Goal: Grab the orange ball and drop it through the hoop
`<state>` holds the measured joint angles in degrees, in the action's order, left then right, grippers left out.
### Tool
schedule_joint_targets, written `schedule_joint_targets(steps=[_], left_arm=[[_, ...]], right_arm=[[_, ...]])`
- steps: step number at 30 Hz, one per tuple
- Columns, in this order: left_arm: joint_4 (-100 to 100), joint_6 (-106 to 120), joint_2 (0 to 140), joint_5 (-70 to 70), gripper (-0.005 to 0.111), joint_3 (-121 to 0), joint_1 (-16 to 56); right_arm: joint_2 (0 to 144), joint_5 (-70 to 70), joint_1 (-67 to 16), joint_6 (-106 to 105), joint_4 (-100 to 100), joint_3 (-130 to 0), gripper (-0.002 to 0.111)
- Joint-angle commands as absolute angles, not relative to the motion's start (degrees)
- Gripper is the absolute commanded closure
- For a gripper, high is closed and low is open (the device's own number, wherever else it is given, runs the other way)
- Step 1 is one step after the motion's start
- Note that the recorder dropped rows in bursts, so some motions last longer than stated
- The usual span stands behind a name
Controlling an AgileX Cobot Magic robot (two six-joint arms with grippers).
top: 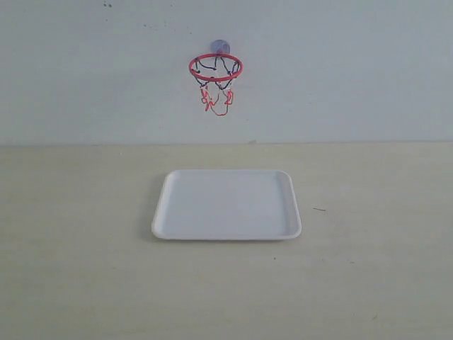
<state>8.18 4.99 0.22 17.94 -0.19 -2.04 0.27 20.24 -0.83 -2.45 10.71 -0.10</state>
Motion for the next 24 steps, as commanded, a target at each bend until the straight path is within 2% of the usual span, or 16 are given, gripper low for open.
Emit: schedule_joint_targets(steps=[1,24], left_arm=[[8.54,4.56,0.0,17.56,0.103,0.0,-2.09],[8.54,4.56,0.0,17.56,0.103,0.0,-2.09]], right_arm=[[0.0,20.41,-4.56,-5.98,9.8,0.0,0.106],[0.0,20.41,-5.76,-6.11,9.8,0.0,0.106]])
